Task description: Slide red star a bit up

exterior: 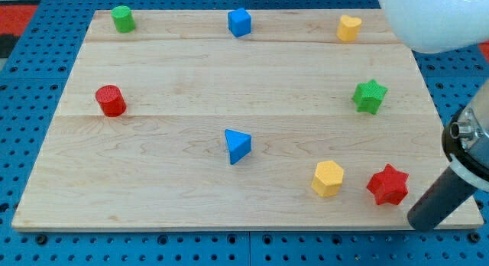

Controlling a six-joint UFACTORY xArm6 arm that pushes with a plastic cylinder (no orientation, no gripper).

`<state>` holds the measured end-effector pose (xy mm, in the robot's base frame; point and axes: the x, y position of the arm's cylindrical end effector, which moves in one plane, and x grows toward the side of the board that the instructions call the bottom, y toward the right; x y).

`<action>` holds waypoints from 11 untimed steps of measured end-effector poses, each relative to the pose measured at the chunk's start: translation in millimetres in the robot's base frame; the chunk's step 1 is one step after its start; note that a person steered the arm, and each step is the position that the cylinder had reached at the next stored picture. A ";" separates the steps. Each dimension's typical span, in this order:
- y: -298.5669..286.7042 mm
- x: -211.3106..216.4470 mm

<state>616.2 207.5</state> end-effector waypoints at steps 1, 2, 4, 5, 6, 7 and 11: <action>-5.9 -2.9; -14.8 -6.4; -17.8 -6.7; -19.3 -12.8; -25.6 -21.2; -25.6 -24.5; -36.2 -27.8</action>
